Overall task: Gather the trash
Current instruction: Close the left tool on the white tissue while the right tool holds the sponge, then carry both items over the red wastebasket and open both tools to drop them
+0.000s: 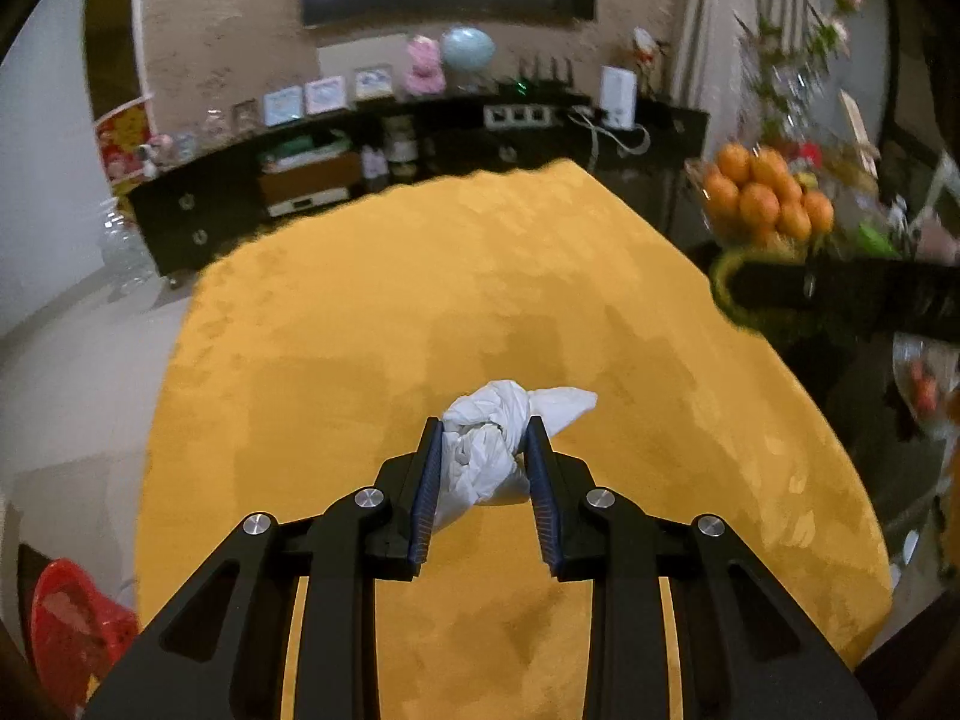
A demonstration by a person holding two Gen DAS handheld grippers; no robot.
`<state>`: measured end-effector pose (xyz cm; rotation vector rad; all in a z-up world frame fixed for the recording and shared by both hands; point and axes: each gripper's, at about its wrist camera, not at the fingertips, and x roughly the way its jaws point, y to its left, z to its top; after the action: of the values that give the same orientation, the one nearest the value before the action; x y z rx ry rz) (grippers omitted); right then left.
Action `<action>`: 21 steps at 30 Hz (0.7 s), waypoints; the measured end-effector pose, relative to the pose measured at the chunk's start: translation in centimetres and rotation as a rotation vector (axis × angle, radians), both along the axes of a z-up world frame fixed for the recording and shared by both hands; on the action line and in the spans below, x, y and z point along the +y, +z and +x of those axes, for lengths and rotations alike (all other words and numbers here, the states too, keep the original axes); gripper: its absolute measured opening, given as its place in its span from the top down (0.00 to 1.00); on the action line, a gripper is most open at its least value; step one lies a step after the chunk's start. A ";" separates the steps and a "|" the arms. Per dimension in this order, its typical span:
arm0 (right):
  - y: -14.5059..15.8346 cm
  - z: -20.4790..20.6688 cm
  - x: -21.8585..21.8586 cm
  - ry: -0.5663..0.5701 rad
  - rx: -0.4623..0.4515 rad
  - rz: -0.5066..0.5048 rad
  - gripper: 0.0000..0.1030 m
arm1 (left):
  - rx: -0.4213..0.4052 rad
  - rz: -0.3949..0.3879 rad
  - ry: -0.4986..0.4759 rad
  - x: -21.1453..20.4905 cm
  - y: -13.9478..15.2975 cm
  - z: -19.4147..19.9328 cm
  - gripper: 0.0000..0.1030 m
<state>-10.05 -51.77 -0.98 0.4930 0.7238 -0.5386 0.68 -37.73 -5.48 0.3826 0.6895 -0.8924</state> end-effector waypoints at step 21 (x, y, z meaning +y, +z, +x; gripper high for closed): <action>1.7 5.8 7.4 0.179 -0.045 -0.077 0.53 | -0.117 -0.112 0.344 14.9 8.0 3.4 0.74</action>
<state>-4.25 -44.34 0.71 0.3629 0.6937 -0.3850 4.12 -22.79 2.55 0.2056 0.5723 -0.5744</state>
